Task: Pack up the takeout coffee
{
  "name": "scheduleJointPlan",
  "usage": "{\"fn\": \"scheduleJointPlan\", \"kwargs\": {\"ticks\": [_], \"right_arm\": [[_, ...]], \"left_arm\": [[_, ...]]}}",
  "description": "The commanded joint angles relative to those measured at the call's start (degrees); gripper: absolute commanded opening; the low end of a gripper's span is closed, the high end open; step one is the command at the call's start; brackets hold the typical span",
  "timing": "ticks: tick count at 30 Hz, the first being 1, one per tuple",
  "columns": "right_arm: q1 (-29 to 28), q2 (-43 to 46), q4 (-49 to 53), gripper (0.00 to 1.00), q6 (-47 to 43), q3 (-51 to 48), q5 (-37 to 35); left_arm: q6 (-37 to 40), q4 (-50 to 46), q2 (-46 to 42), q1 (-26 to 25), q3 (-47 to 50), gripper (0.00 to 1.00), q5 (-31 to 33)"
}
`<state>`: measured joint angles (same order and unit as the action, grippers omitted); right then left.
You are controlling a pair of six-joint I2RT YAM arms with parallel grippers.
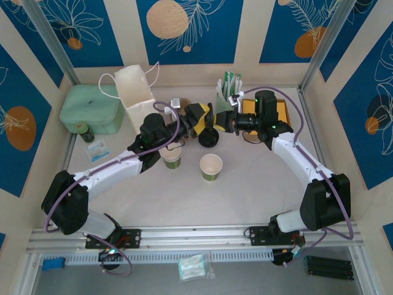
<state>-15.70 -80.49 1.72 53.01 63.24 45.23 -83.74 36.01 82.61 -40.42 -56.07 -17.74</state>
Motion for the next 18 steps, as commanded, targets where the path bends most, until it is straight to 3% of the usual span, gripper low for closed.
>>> {"fn": "scheduleJointPlan", "kwargs": {"ticks": [1, 10, 15, 18], "right_arm": [[-0.49, -0.42, 0.04, 0.0, 0.11, -0.66, 1.0], [-0.55, -0.37, 0.29, 0.03, 0.17, -0.67, 0.65], [0.17, 0.6, 1.9, 0.17, -0.59, -0.62, 0.02], [1.77, 2.2, 4.14, 0.32, -1.67, -1.11, -0.93]], "left_arm": [[-0.3, 2.92, 0.35, -0.56, -1.75, 0.77, 0.26], [-0.54, 3.76, 0.12, -0.76, -0.84, 0.73, 0.53], [-0.02, 3.9, -0.16, -0.78, -0.35, 0.73, 0.86], [1.18, 2.86, -0.64, -0.76, -0.26, 0.73, 1.04]]}}
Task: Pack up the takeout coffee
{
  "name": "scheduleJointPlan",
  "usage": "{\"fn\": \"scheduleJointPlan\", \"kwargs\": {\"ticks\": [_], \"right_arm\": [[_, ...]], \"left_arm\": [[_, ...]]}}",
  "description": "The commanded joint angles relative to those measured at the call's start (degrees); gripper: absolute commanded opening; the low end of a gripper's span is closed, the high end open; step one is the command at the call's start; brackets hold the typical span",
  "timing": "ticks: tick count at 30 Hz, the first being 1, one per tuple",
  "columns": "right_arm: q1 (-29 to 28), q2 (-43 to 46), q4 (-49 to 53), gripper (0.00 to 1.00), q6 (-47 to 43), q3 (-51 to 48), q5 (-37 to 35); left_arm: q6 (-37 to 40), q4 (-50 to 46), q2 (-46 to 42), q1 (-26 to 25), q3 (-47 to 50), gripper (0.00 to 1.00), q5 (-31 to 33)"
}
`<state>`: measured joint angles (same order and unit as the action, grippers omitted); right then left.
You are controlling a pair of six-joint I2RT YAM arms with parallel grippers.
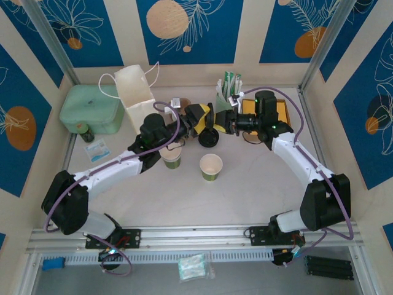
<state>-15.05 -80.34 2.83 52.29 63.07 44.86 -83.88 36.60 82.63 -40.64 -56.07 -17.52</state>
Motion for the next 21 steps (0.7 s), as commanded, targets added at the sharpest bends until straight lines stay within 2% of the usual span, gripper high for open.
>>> {"fn": "scheduleJointPlan", "kwargs": {"ticks": [1, 5, 7, 12, 17, 21], "right_arm": [[1.87, 2.8, 3.8, 0.36, -1.26, -1.29, -0.9], [5.02, 5.97, 7.15, 0.5, -2.58, -3.17, -2.36], [6.02, 7.69, 9.61, 0.53, -3.84, -3.98, -3.45], [6.23, 12.48, 19.48, 0.55, -9.71, -5.17, -9.28], [5.54, 18.54, 27.69, 0.56, -13.63, -7.53, -16.75], [4.44, 22.13, 31.63, 0.57, -15.37, -9.53, -21.68]], "left_arm": [[1.94, 1.63, -0.82, -0.49, -0.22, 0.73, 0.9], [6.34, -3.76, -2.23, -0.57, -1.14, 0.73, 0.78], [10.38, -8.36, -3.04, -0.54, -2.32, 0.73, 0.48], [26.0, -29.11, -5.15, -1.14, -8.22, 0.73, 2.21], [43.05, -51.66, -4.08, -5.03, -17.21, 0.73, 9.61], [50.87, -61.81, -1.69, -8.65, -21.67, 0.73, 16.77]]}}
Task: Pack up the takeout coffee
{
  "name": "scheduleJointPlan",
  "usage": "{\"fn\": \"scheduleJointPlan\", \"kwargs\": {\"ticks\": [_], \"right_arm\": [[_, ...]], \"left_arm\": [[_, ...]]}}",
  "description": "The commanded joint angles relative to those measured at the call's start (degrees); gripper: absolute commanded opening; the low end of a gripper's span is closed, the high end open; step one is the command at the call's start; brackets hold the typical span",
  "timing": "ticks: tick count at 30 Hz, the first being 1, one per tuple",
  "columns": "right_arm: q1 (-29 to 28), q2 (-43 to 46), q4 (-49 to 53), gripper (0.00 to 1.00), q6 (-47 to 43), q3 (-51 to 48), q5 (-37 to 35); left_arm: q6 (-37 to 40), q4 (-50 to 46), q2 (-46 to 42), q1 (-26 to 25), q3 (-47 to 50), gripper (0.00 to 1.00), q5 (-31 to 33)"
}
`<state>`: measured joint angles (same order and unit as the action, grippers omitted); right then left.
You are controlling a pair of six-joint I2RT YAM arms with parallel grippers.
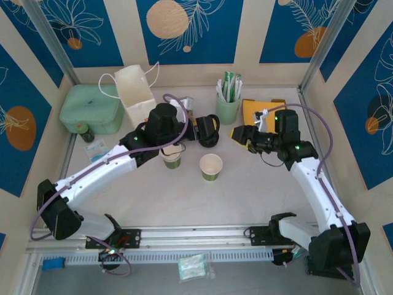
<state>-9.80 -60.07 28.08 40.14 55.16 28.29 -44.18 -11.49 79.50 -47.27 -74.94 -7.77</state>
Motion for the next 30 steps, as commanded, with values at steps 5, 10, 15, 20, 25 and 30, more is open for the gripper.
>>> {"fn": "scheduleJointPlan", "kwargs": {"ticks": [5, 10, 15, 20, 25, 30], "right_arm": [[-2.08, 3.83, 7.26, 0.57, -3.67, -5.72, -7.29], [-2.51, 4.88, 6.39, 0.57, -3.33, -9.54, -7.99], [-3.6, 4.7, 5.29, 0.57, -3.36, -11.71, -8.29], [-5.47, 3.9, 5.16, 0.57, -3.93, -12.68, -10.46], [-6.45, 3.1, 6.0, 0.57, -4.46, -13.54, -13.98], [-6.27, 2.58, 6.9, 0.57, -4.37, -14.32, -17.18]], "left_arm": [[14.99, -18.65, 4.69, -5.47, -4.52, 0.73, 12.69], [18.08, -22.56, 8.04, -8.15, -6.39, 0.74, 17.48], [19.9, -25.19, 11.54, -9.98, -8.72, 0.74, 19.5], [21.72, -28.53, 15.64, -11.81, -12.08, 0.75, 21.72], [22.88, -30.56, 18.85, -13.07, -14.08, 0.75, 22.31], [23.18, -31.38, 20.91, -13.51, -14.89, 0.76, 22.49]]}}
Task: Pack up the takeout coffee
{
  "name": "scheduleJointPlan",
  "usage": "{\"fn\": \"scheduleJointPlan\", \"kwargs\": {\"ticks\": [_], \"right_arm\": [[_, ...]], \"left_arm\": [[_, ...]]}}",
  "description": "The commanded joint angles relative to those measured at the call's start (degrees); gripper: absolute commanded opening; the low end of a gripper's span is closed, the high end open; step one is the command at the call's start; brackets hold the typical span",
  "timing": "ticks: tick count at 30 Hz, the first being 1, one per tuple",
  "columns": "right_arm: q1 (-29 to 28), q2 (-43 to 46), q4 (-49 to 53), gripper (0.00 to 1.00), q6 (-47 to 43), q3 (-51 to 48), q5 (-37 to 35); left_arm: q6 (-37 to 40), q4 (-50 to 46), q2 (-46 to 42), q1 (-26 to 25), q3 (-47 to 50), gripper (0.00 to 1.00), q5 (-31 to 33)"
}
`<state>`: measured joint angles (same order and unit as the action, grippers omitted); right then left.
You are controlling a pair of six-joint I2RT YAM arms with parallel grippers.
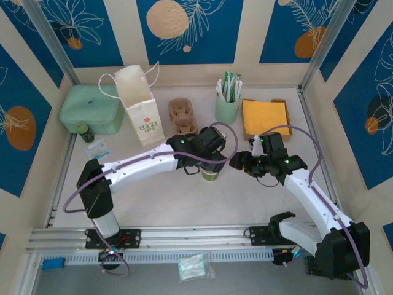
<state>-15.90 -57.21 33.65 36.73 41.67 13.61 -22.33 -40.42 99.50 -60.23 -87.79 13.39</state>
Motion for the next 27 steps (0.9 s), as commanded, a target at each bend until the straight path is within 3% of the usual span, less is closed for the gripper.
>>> {"fn": "scheduleJointPlan", "kwargs": {"ticks": [1, 27], "right_arm": [[-0.05, -0.39, 1.5, 0.57, -1.0, -0.96, -2.85], [2.11, -0.1, 1.25, 0.57, -1.47, -1.4, -1.85]], "left_arm": [[1.37, -2.59, 1.19, -0.58, -2.12, 0.76, 1.29], [2.02, -2.55, 6.46, -0.51, -3.0, 0.78, -0.12]]}}
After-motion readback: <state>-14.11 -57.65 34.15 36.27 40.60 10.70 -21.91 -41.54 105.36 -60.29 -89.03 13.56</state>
